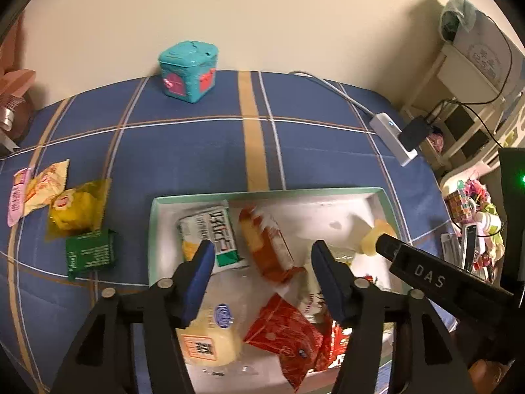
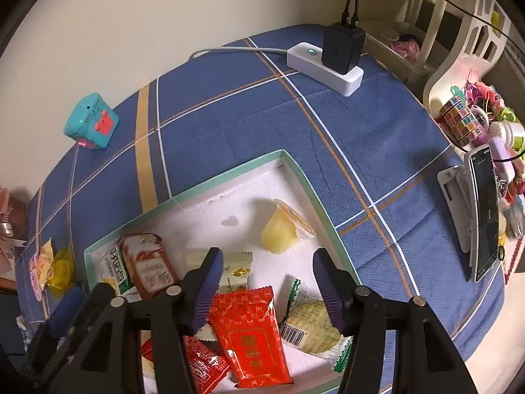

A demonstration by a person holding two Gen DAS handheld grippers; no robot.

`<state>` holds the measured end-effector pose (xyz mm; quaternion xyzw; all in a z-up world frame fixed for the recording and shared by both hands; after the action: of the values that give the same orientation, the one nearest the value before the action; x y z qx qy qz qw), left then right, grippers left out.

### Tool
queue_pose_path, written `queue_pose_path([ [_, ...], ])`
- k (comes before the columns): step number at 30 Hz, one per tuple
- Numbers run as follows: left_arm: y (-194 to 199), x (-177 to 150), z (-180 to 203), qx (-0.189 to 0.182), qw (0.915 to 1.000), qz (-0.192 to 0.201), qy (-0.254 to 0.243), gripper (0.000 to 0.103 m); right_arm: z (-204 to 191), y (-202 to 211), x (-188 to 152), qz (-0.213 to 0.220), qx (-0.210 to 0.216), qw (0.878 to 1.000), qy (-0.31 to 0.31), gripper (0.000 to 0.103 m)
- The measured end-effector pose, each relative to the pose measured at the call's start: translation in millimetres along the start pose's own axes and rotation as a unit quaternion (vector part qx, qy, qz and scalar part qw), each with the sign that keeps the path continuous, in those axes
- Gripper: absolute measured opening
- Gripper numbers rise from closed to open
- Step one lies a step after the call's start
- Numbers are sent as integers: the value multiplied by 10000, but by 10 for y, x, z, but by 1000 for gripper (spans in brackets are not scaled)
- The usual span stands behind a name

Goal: Organize snacks
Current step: 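Move both tools back toward the snack pile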

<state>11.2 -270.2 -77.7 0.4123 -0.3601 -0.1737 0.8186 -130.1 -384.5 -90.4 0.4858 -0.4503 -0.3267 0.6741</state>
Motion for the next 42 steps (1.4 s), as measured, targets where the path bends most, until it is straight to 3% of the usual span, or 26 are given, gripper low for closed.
queue_pose_path([
  [4, 39, 21, -171, 169, 9997, 13, 169, 68, -17, 10, -4, 18, -56, 10000, 59, 64],
  [7, 78, 40, -321, 359, 9991, 48, 236, 77, -60, 29, -16, 55, -86, 9998, 141, 65],
  [13, 181, 68, -591, 613, 9972, 161, 405, 78, -186, 76, -46, 122, -119, 9993, 325, 67],
  [16, 259, 79, -766, 704, 9954, 234, 599, 81, -264, 138, -51, 212, -134, 9988, 421, 78],
  [19, 344, 94, -932, 840, 9933, 323, 720, 97, -332, 203, -36, 340, -152, 9980, 510, 89],
  [21, 419, 117, -1030, 952, 9920, 425, 711, 97, -378, 238, -24, 411, -143, 9975, 555, 102],
  [22, 455, 128, -1077, 999, 9915, 460, 689, 98, -399, 252, -18, 437, -135, 9973, 574, 103],
  [26, 606, 135, -1287, 1205, 9880, 619, 745, 102, -476, 324, -21, 526, -116, 9966, 629, 103],
  [35, 1001, 241, -1572, 1136, 9836, 1167, 775, 103, -724, 584, -55, 780, -118, 9933, 843, 103],
  [42, 1383, 286, -1847, 1204, 9799, 1404, 754, 103, -1101, 898, -117, 1103, 187, 9890, 969, 103],
])
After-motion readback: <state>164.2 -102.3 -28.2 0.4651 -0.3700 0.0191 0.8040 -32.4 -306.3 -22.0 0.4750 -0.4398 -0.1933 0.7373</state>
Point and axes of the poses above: each gripper's, at about its wrist camera, not at the fingertips, and y roughly against the way its jaws point, z to its right, x to its top, the point moved 9 cm from there along -y, roughly the way its jaws point, and after that the axes turned 15 degrees about -x, right-handed, at the moved point
